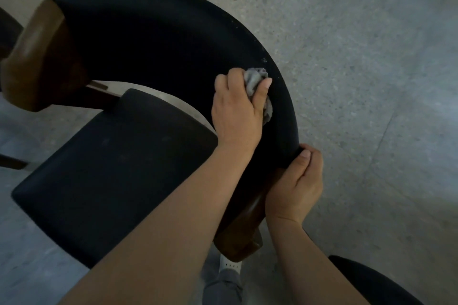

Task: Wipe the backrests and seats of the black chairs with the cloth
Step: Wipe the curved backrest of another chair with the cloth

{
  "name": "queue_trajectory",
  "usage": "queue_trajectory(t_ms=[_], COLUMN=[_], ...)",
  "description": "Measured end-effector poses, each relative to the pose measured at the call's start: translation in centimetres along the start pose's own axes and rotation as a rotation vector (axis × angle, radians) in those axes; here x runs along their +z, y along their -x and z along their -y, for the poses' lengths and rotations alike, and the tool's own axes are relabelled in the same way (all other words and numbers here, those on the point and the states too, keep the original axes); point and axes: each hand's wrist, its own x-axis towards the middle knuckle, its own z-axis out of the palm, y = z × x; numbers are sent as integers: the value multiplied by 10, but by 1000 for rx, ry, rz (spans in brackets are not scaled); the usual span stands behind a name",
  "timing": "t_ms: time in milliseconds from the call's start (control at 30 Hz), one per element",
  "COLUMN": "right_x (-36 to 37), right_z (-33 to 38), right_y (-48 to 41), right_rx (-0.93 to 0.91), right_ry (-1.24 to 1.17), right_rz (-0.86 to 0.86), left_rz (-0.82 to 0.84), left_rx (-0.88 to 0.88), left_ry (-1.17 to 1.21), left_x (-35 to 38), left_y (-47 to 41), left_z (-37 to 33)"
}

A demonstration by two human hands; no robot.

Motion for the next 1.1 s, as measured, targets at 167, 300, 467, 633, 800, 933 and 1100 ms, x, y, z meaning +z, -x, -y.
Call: queue_trajectory(t_ms=[167,300,467,633,800,933,1100], right_x=[0,0,0,0,-1,-1,-2], right_z=[-1,-1,-1,-2,-1,0,1], right_y=[0,-1,-1,-2,-1,-2,-3], right_rx=[16,2,-23,-25,-46,-31,-22], right_ry=[5,15,0,-36,-73,-104,-109], right_rz=[-12,-14,-1,25,43,63,85], left_rz=[58,102,45,-54,-47,-59,-28], left_rx=[-5,-58,-64,-170,-264,-338,-523], left_ry=[207,166,189,186,156,161,140], left_x=[-4,1,10,19,21,25,32], left_y=[19,19,22,25,26,28,39], left_z=[-12,-10,5,8,19,35,65])
